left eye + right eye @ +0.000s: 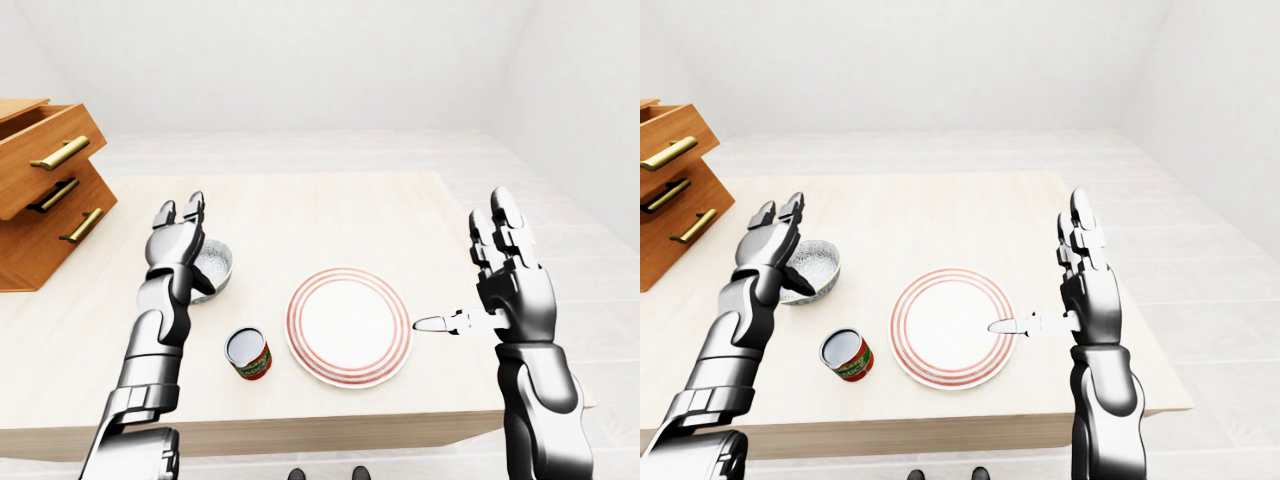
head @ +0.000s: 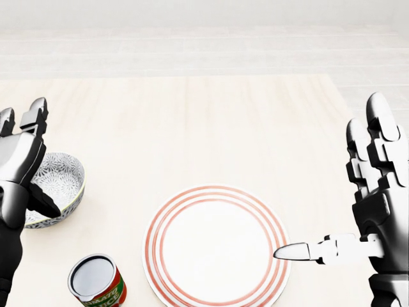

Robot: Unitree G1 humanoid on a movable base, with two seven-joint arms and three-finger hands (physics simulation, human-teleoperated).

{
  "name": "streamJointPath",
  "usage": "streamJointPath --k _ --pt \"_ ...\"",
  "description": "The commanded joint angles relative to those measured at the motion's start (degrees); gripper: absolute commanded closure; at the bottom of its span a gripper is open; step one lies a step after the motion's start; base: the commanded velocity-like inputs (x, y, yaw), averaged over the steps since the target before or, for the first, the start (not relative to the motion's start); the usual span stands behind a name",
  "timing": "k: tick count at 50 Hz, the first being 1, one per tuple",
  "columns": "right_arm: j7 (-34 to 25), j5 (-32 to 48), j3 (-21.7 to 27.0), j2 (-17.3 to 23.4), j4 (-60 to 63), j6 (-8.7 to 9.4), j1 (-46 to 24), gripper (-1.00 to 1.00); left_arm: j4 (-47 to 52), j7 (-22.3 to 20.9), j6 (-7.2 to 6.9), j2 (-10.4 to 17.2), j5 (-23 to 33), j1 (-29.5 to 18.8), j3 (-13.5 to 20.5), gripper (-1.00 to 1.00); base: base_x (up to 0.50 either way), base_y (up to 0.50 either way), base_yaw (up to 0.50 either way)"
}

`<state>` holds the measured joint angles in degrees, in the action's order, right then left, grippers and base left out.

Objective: Put the bowl on the plate.

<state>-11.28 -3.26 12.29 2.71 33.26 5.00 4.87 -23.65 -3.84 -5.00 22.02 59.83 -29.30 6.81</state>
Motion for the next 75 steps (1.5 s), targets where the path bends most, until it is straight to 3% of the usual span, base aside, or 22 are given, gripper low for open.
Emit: streamJointPath --k 1,13,23,28,54,75 --pt "0.0 0.1 -0.1 0.0 -0.5 0.0 -0.1 -1.0 -5.9 3.0 0.0 -0.2 2.8 -0.3 -1.1 -1.0 0.0 0.0 0.0" --pt "0.2 0.7 -0.8 -0.2 0.4 0.0 0.6 -1.0 3.1 0.4 0.0 -2.9 6.4 7.4 -2.2 -1.0 0.0 0.0 0.0" --pt "0.0 0.5 -0.1 0.0 -0.3 0.0 0.2 -1.0 -4.2 3.7 0.0 -3.0 5.9 4.9 -1.3 -1.0 0.0 0.0 0.0" --pt "0.1 0.8 -0.3 0.0 -1.1 0.0 0.0 -1.0 -12.0 7.4 0.0 -2.5 4.0 2.3 -1.2 -1.0 0.0 0.0 0.0" --pt "0.4 1.0 -0.5 0.1 -0.9 0.0 -0.6 -1.0 -32.1 19.5 0.0 -2.5 -2.1 -2.8 -4.8 -1.0 0.0 0.0 0.0" --pt "1.3 2.1 -2.1 -0.1 -2.3 0.0 -0.9 -1.0 -37.2 21.5 0.0 -1.5 -4.4 -4.1 -6.1 -1.0 0.0 0.0 0.0"
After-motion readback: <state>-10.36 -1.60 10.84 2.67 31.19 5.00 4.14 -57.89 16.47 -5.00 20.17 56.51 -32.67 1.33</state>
